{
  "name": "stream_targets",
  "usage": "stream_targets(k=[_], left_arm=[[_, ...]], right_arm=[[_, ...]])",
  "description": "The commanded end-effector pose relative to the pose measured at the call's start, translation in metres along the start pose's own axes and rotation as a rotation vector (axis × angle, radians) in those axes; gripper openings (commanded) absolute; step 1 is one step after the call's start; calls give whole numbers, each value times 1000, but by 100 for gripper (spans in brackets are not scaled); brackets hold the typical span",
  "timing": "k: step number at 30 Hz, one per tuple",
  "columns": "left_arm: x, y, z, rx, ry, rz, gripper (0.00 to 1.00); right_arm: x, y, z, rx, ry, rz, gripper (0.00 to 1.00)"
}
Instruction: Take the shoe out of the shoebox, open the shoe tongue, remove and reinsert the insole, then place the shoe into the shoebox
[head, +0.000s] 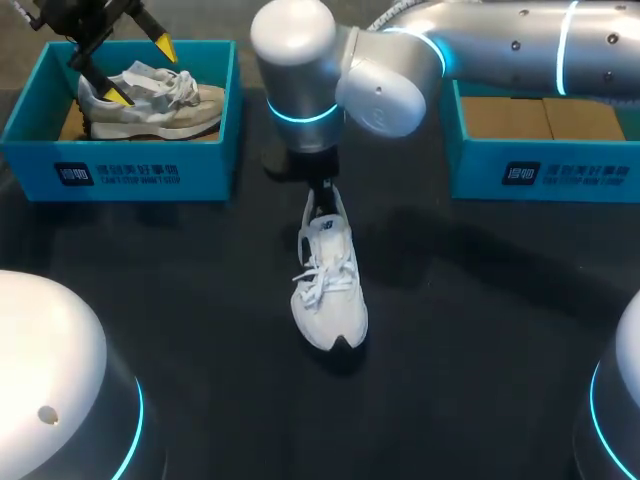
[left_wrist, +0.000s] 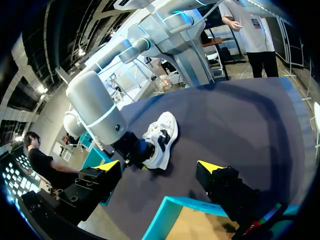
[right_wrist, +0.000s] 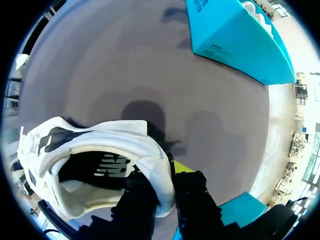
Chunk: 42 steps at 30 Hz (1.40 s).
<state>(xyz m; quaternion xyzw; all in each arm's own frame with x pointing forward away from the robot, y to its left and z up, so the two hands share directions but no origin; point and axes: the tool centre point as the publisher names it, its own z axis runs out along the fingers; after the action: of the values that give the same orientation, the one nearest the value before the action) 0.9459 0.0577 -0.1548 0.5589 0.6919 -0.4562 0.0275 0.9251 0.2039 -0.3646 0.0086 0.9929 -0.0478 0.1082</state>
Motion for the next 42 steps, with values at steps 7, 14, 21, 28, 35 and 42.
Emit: stream_targets(k=[7, 14, 21, 28, 35, 42], left_arm=[[0, -1, 0, -2, 3, 0, 100], [0, -1, 0, -2, 3, 0, 100], [0, -1, 0, -2, 3, 0, 100], [0, -1, 0, -2, 3, 0, 100], [0, -1, 0, -2, 3, 0, 100], [0, -1, 0, -2, 3, 0, 100]], right_arm=[[-22, -20, -83, 20, -62, -17, 0], [-45, -26, -148, 31, -121, -47, 0], [-57, -24, -187, 46, -183, -83, 0], [-59, -19, -195, 54, -220, -80, 0], [-59, -19, -195, 54, -220, -80, 0], [-59, -19, -195, 54, -220, -80, 0]])
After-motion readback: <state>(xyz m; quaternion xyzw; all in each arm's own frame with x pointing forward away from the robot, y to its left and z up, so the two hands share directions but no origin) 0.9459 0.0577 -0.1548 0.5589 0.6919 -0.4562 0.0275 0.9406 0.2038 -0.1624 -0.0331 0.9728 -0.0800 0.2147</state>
